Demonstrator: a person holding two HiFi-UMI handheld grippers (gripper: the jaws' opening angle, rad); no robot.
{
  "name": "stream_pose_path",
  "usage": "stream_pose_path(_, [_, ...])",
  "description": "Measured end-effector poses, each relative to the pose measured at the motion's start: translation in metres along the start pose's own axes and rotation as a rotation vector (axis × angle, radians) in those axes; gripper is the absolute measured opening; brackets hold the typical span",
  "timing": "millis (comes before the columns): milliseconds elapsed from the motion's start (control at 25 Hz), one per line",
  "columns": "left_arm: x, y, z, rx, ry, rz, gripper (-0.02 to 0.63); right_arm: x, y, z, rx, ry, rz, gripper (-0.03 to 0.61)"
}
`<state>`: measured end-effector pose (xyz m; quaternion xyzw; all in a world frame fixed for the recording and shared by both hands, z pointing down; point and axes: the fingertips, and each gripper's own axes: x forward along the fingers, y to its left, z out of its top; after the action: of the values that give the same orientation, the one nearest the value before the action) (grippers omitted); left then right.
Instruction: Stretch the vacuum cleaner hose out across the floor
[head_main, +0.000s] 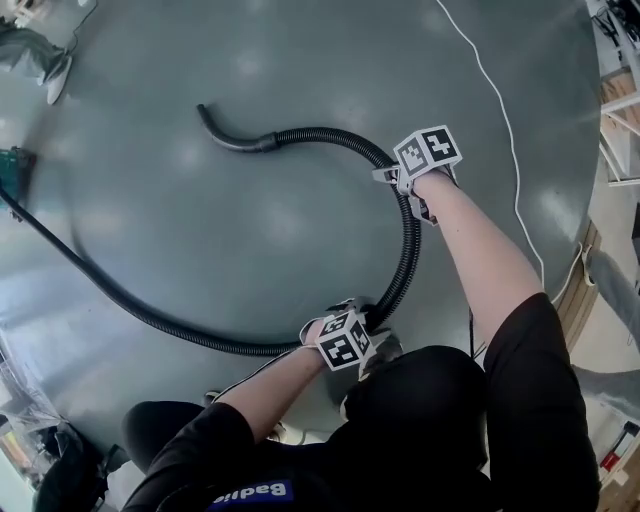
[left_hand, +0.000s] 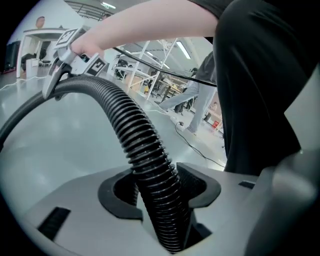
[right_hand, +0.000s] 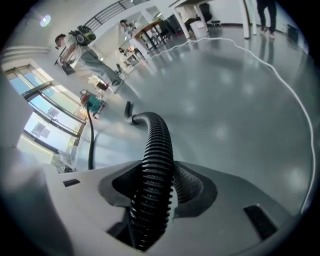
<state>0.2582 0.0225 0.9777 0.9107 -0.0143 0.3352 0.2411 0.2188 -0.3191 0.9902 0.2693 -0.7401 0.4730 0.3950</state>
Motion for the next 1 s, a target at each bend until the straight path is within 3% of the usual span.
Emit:
stream_pose_path(80, [-0.001, 0.009, -0.007, -0.001, 0.013, 0.023, 0.215, -0.021, -0.018, 0.002, 0.057, -0.126, -0.024, 0.186])
stream_pose_path(280, [-0.006, 0.019, -0.008, 0.092, 0.048, 0.067, 0.241, -0.076, -0.075, -0.023, 0.184, -0.374, -0.057, 0.182])
stream_pose_path(400, [-0.009, 0.027, -0.013, 0.091, 0.055, 0.106, 0.241, -0.101, -0.109, -0.046, 0.234, -0.483, -0.086, 0.181])
stream_pose_path(560, [-0.016, 0.037, -0.026, 0.077, 0.078, 0.137, 0.241, -0.131, -0.172, -0.089, 0.412, -0.625, -0.145, 0.181])
stream_pose_path(880, [-0.044, 0.048, -0.049, 0.006, 0.114, 0.195, 0.241, -0.154, -0.261, -0.181, 0.685, -0.764, -0.275, 0.181])
stream_pose_path(1000, [-0.055, 0.056, -0.051, -0.028, 0.101, 0.221, 0.241, -0.154, -0.283, -0.215, 0.773, -0.764, -0.308, 0.181])
